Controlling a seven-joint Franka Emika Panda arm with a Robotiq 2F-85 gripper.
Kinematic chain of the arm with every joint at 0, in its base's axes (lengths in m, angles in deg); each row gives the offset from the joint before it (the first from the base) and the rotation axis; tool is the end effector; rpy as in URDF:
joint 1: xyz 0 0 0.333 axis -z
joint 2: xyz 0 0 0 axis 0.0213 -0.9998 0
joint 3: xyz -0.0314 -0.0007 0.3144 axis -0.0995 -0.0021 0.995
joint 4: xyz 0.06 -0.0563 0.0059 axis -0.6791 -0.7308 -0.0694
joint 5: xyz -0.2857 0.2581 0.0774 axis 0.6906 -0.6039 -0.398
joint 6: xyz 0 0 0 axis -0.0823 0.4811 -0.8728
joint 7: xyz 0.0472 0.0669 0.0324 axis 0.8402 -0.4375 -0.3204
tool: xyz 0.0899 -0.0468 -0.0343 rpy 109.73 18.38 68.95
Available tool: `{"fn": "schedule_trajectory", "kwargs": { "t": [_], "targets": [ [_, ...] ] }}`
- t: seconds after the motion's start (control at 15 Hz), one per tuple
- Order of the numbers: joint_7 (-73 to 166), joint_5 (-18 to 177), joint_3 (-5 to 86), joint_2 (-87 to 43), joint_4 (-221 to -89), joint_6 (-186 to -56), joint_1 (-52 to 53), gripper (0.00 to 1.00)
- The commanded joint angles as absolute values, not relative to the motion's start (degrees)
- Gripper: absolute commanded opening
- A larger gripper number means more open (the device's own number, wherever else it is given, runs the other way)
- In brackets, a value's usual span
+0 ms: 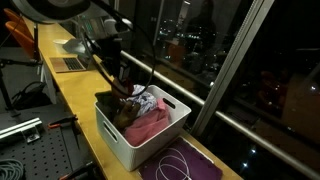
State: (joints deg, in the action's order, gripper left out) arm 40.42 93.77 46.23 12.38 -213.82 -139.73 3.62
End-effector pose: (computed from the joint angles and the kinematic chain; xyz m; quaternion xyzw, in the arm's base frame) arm 0.4346 0.0056 0.3838 0.9715 0.1336 0.1688 0.0990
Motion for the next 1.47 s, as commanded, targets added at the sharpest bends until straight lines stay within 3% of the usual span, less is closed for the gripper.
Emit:
{"fn": "schedule_trajectory", "kwargs": {
  "t": [0.0,0.47,0.87,0.93,1.0,1.4],
  "targets": [
    [41.00,90.82,50.03,15.70,-206.44,-132.80,-0.58,0.03],
    [45.05,92.91,59.56,5.46,-187.74,-128.18,-6.00,0.03],
    [43.99,92.38,60.09,-2.31,-180.62,-127.92,-8.67,0.03],
    [43.83,92.28,59.96,-3.06,-180.31,-128.24,-8.96,0.37],
    [43.90,92.05,59.85,-3.69,-180.03,-128.37,-9.16,0.38],
    [42.47,89.61,58.06,-3.88,-182.18,-129.21,-8.65,0.81]
  ]
}}
